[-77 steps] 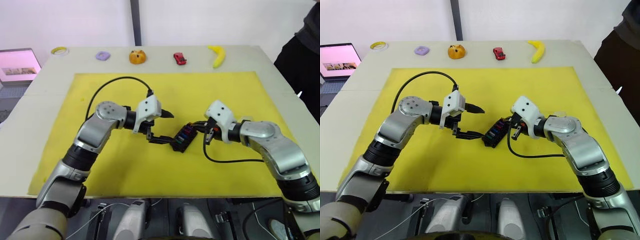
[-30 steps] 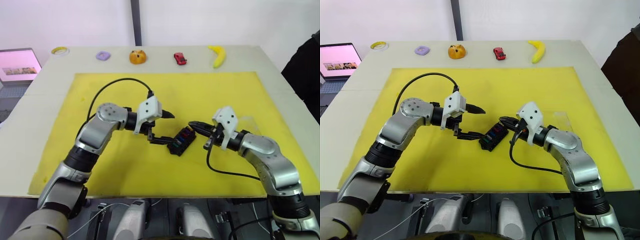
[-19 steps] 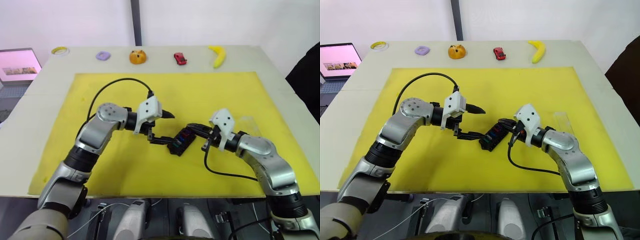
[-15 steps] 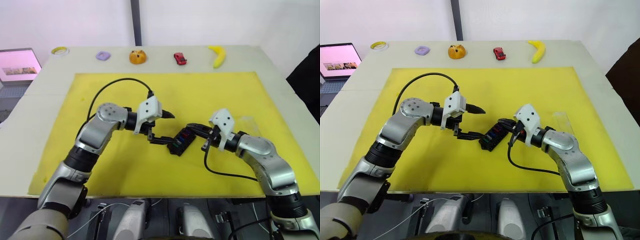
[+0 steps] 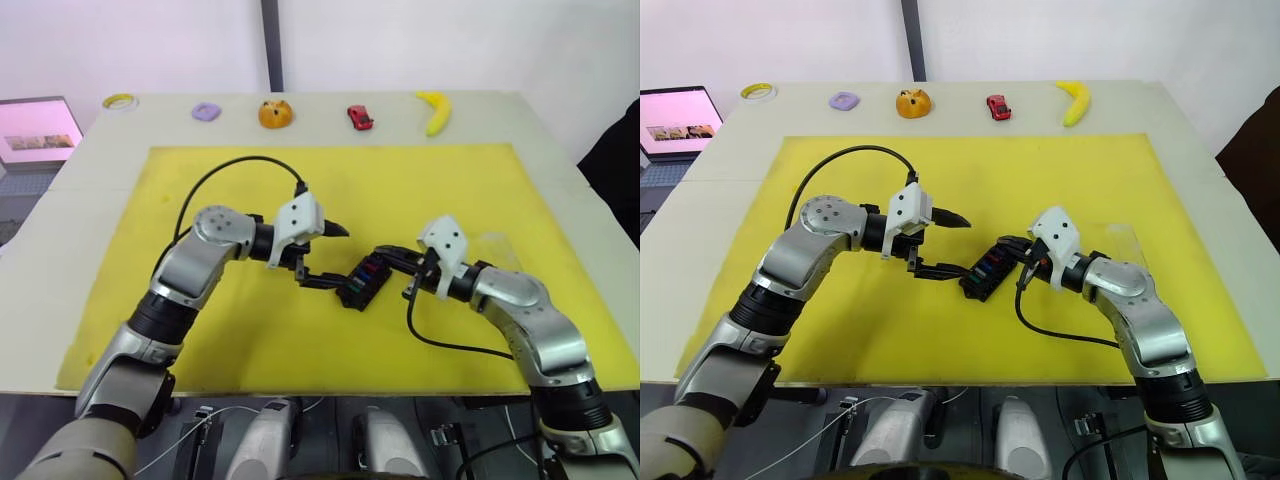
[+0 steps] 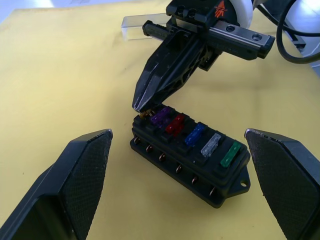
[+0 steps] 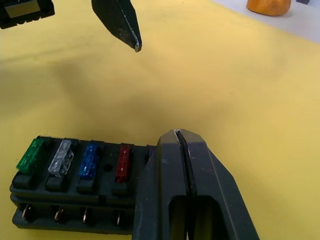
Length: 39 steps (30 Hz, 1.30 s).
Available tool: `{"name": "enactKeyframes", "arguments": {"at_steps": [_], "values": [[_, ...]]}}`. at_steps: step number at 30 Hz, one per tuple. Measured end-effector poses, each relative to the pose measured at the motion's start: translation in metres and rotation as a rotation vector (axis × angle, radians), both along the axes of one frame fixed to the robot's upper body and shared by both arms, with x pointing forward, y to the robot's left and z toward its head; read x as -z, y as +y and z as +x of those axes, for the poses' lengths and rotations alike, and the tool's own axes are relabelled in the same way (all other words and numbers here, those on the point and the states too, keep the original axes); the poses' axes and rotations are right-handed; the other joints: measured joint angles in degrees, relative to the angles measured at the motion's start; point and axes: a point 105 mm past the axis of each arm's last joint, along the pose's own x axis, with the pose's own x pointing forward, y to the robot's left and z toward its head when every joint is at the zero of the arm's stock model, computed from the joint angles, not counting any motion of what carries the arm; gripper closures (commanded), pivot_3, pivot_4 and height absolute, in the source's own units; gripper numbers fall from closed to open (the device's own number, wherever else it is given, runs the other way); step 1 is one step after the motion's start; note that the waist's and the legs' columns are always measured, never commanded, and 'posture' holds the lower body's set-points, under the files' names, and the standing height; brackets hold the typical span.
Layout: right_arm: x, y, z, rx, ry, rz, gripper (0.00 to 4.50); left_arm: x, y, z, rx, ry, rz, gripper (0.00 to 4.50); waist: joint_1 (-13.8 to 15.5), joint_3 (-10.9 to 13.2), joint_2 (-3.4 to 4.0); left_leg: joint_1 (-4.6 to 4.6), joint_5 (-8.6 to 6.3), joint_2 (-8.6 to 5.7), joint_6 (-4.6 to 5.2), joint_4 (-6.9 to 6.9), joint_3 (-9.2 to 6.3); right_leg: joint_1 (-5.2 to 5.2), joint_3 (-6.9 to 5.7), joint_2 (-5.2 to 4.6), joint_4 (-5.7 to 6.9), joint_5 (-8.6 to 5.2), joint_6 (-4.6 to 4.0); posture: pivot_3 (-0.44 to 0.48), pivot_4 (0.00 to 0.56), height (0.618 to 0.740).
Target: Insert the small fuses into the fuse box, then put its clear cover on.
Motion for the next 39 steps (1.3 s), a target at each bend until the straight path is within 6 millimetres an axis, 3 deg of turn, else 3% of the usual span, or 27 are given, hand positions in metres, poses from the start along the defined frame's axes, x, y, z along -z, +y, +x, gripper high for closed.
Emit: {"name": "enactKeyframes", "arguments": {"at_steps": [39], "values": [[-0.0024,0.007,0.006,-0.026,0.03,-0.022,4.47,-0.001,0.0015,-0.0008,0.008,-0.043,0.013,0.0,-0.03,0.0,0.0,0.05,0.0,0.0,0.0,-0.01,0.0,0.03,0.0,0.0,0.0,0.0,0.0,0.0,0.15,0.735]]}}
